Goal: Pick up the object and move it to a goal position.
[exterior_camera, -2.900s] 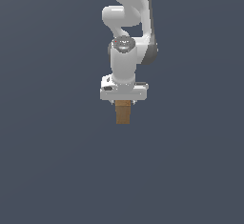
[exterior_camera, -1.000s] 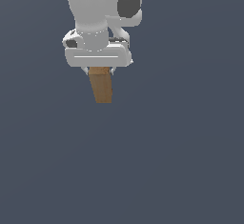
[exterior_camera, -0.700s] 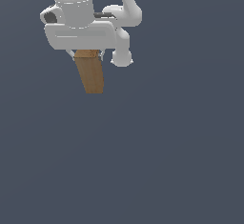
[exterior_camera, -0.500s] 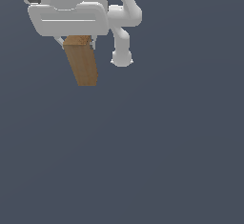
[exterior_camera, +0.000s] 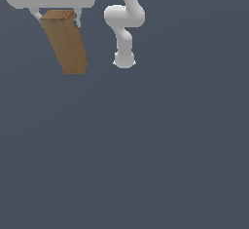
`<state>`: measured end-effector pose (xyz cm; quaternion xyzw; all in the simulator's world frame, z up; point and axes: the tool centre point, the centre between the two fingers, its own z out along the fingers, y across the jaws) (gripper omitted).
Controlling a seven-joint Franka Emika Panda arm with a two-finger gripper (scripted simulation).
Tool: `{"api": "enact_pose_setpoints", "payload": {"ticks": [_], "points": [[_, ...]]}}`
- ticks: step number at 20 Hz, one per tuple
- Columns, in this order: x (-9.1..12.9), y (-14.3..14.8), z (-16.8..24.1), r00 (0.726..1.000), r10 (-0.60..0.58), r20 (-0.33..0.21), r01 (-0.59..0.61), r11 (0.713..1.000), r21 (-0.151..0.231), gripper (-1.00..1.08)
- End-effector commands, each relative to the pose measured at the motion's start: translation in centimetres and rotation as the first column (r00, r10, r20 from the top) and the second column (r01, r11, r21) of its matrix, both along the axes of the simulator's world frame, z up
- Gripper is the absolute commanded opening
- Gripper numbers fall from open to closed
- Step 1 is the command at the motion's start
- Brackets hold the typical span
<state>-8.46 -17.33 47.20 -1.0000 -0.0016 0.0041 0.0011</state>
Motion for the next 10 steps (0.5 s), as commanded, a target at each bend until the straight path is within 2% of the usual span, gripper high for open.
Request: {"api": "enact_pose_setpoints", "payload": {"ticks": [1, 10], "points": [[0.0, -0.5, 1.4, 1.0, 0.001, 0.008, -0.001, 1.0, -0.002, -1.0], [0.1, -1.2, 2.6, 1.0, 0.001, 0.008, -0.001, 1.0, -0.002, -1.0]]}}
